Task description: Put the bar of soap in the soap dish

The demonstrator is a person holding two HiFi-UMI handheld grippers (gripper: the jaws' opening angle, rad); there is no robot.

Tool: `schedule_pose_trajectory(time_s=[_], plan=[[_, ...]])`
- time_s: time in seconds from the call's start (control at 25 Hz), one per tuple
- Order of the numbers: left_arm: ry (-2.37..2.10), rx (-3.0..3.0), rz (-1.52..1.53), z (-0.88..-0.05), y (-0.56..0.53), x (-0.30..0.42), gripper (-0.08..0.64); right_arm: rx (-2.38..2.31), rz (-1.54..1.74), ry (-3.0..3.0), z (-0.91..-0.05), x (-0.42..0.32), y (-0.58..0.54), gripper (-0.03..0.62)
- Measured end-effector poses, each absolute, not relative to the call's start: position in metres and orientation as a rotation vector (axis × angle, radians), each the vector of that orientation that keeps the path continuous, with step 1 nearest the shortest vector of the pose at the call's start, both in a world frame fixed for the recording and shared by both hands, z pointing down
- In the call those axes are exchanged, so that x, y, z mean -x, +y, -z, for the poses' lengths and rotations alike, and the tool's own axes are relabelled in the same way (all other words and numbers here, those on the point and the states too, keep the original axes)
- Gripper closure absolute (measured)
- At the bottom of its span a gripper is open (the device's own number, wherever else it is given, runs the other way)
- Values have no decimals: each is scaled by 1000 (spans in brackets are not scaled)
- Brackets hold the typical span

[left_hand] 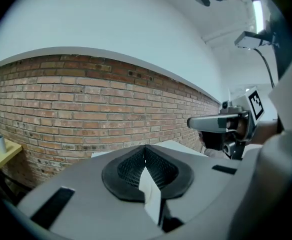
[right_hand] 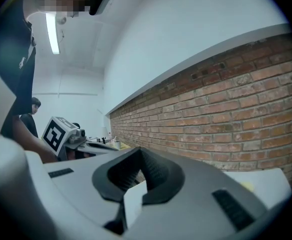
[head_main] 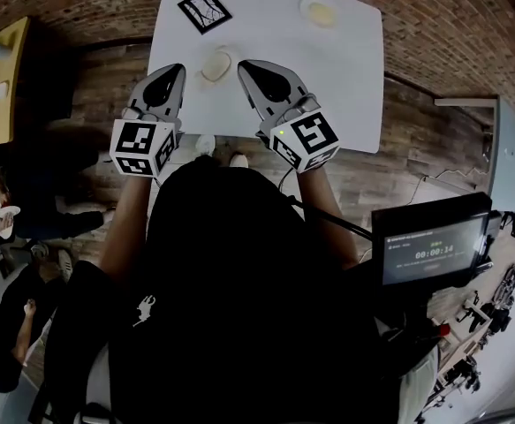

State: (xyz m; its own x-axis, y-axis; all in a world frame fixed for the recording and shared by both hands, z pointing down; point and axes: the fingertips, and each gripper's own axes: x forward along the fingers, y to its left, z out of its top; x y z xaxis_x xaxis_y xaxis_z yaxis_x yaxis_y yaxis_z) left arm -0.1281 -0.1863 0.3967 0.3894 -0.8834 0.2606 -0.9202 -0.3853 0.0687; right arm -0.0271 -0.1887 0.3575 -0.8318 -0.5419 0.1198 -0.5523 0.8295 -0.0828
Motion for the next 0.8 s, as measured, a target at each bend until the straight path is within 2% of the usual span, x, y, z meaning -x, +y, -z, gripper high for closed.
schedule_pose_trajectory(time_s=[0.8], plan=[[-1497,-2481,-332,-418,-186,106,554,-931,-198,-2884,-367,13,-189,589]])
